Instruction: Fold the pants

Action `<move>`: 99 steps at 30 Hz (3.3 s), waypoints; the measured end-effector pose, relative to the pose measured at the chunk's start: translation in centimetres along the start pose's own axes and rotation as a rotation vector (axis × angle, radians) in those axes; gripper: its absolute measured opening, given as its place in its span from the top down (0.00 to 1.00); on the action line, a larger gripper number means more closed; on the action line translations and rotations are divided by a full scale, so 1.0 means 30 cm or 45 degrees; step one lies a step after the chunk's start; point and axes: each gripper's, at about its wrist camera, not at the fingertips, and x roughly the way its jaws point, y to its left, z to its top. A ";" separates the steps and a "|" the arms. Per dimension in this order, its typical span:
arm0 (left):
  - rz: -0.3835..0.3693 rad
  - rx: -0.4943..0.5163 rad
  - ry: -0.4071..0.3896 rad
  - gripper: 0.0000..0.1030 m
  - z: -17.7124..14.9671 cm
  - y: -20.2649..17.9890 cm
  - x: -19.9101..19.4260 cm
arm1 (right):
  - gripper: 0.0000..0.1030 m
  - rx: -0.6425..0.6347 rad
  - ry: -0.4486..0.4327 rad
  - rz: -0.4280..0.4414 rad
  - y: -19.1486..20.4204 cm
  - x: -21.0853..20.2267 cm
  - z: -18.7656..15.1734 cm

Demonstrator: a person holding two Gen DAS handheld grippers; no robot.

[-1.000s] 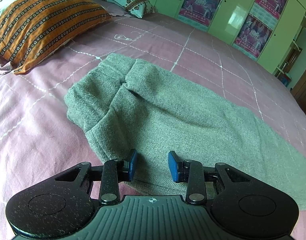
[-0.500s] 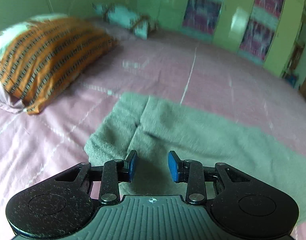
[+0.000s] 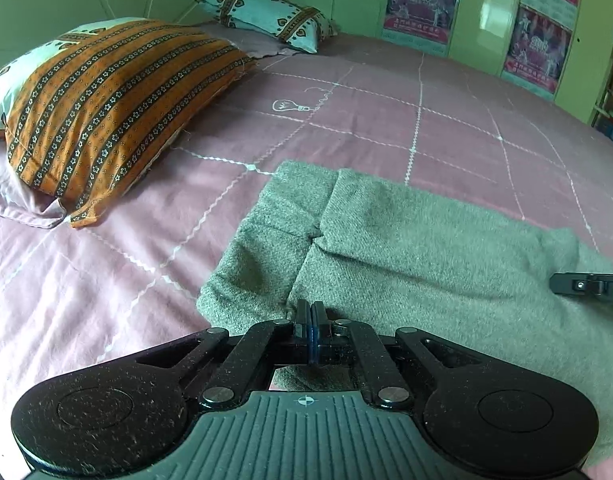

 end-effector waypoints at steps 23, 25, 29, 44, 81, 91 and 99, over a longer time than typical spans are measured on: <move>0.009 0.045 0.013 0.95 0.139 -0.374 0.136 | 0.86 0.161 -0.143 -0.416 -0.403 -0.278 -0.086; -0.049 0.065 -0.060 0.95 0.146 -0.443 0.077 | 0.79 0.184 -0.218 -0.406 -0.449 -0.359 -0.104; -0.265 0.234 -0.060 0.87 0.098 -0.750 0.064 | 0.79 0.195 -0.286 -0.387 -0.468 -0.428 -0.134; -0.307 0.474 -0.003 0.34 -0.024 -0.910 0.057 | 0.87 0.319 -0.196 -0.680 -0.932 -0.641 -0.310; -0.527 0.452 0.013 0.15 -0.382 -1.238 -0.339 | 0.75 1.513 -0.723 -0.270 -1.174 -1.177 -0.991; -0.470 0.507 0.079 0.14 -0.509 -1.439 -0.339 | 0.84 1.443 -0.684 -0.267 -1.184 -1.163 -0.955; -0.487 0.502 0.087 0.14 -0.502 -1.429 -0.335 | 0.82 1.528 -0.823 -0.255 -1.151 -1.223 -1.026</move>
